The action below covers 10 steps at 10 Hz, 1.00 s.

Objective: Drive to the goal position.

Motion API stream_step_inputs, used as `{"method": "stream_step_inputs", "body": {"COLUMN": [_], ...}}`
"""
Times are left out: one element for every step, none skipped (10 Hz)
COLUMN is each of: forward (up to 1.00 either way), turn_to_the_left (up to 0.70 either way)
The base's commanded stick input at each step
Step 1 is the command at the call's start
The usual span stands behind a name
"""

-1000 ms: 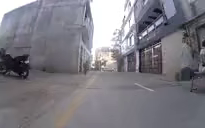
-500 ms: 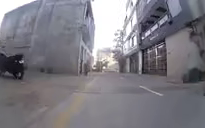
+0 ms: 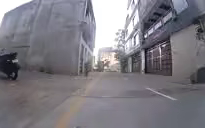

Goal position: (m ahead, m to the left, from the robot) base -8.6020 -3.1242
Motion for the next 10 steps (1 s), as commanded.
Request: {"method": "stream_step_inputs", "body": {"forward": [0.85, 0.85, 0.85, 0.85, 0.85, 0.85, 0.85, 0.85, 0.85, 0.85], "turn_to_the_left": [-0.22, -0.34, -0.34, -0.34, -0.34, 0.00, 0.00, 0.00, 0.00, 0.00]}}
